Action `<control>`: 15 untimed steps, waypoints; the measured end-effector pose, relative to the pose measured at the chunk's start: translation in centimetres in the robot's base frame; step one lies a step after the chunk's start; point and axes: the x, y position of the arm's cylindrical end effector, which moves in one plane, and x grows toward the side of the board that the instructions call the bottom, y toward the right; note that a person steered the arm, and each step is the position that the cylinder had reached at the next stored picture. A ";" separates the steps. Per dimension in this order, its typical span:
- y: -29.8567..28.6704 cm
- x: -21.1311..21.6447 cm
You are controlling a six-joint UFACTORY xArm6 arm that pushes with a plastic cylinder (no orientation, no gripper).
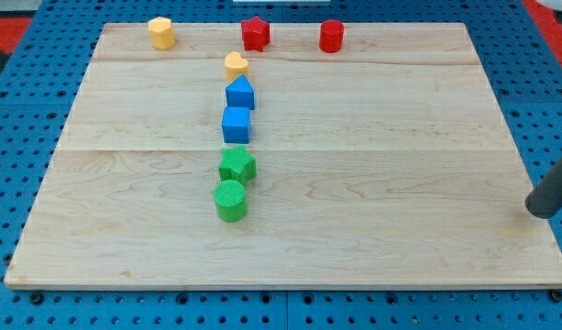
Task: Move the yellow heart to the center left
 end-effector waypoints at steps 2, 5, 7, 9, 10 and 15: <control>0.4 -6.0; -18.8 -20.1; -30.1 -21.7; -30.0 -24.9; -36.9 -24.9; -43.1 -23.7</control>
